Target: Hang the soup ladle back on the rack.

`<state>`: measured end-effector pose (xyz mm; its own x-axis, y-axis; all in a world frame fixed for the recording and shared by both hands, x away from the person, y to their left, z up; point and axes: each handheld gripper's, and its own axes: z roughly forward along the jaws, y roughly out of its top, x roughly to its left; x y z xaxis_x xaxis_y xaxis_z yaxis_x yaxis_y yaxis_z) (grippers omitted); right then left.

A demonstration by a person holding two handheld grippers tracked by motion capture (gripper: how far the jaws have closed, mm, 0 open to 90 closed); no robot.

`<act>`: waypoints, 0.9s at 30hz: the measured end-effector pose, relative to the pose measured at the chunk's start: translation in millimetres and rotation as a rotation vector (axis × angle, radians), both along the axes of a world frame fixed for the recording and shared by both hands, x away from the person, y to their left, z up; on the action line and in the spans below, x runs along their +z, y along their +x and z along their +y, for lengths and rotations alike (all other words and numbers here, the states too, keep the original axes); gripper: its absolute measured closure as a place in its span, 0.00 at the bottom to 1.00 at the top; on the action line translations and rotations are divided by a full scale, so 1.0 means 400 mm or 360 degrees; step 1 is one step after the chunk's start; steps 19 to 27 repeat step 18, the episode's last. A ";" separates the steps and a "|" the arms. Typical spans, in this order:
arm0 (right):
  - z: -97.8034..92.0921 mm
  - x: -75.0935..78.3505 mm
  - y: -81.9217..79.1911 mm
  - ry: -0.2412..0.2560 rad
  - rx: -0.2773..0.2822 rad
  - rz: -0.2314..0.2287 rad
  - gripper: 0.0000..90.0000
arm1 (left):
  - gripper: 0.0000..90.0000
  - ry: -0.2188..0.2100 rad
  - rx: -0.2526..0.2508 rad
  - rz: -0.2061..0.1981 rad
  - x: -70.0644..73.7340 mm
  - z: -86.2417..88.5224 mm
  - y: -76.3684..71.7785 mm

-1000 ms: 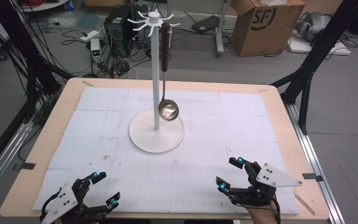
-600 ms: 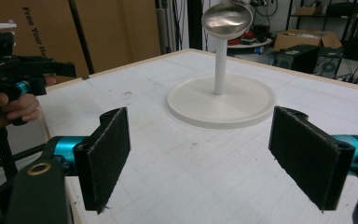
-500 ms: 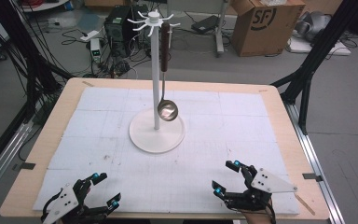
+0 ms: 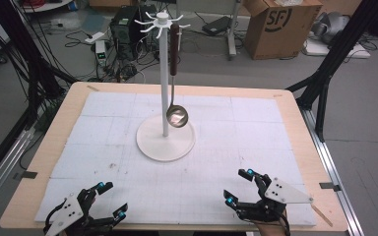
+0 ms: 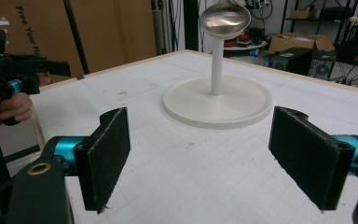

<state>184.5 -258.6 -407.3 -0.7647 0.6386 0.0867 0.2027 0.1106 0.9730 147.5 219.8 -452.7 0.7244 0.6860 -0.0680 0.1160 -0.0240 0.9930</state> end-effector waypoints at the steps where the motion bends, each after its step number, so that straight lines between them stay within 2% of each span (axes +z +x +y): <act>1: 0.000 -0.001 0.000 -0.0005 -0.0006 0.0000 0.22 | 0.23 -0.0001 0.0000 0.0002 0.000 0.000 0.000; 27: 0.000 -0.006 0.003 -0.0018 -0.0012 -0.0003 0.22 | 0.23 -0.0002 0.0001 0.0003 0.000 0.002 0.000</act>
